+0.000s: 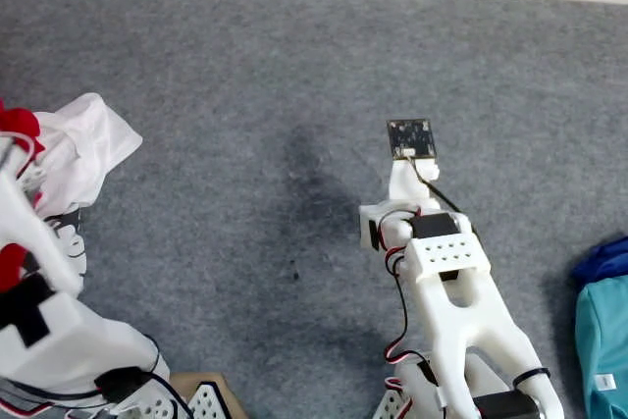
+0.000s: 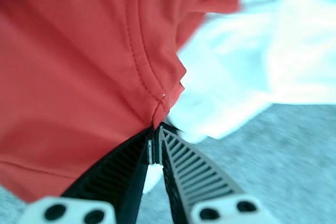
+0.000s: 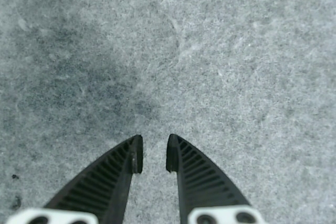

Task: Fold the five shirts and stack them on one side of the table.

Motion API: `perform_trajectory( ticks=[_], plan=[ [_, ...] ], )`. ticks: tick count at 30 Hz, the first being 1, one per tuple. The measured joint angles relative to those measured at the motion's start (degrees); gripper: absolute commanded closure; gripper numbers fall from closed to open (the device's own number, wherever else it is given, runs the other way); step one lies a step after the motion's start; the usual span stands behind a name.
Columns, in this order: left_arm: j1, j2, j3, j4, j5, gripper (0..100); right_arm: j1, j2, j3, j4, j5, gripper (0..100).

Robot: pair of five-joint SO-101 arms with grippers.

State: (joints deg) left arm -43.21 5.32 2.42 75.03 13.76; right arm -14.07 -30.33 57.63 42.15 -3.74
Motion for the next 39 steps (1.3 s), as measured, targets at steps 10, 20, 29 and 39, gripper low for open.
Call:
perform_trajectory(
  ticks=[10,20,29,39],
  plan=[
    [18.8,-15.2,0.0,3.8,3.1,99,2.0,0.0,0.0,0.0,-0.3,90.7],
    [50.3,-16.0,0.0,-3.4,3.2,99,14.1,0.0,0.0,-3.4,-10.3,90.7],
    [72.9,-15.8,-2.3,-13.4,3.2,99,14.5,0.0,0.0,-3.7,-11.3,90.7],
    [79.5,-3.3,-6.2,-18.7,3.2,82,14.5,0.0,0.0,-3.7,-11.3,90.7]
  ],
)
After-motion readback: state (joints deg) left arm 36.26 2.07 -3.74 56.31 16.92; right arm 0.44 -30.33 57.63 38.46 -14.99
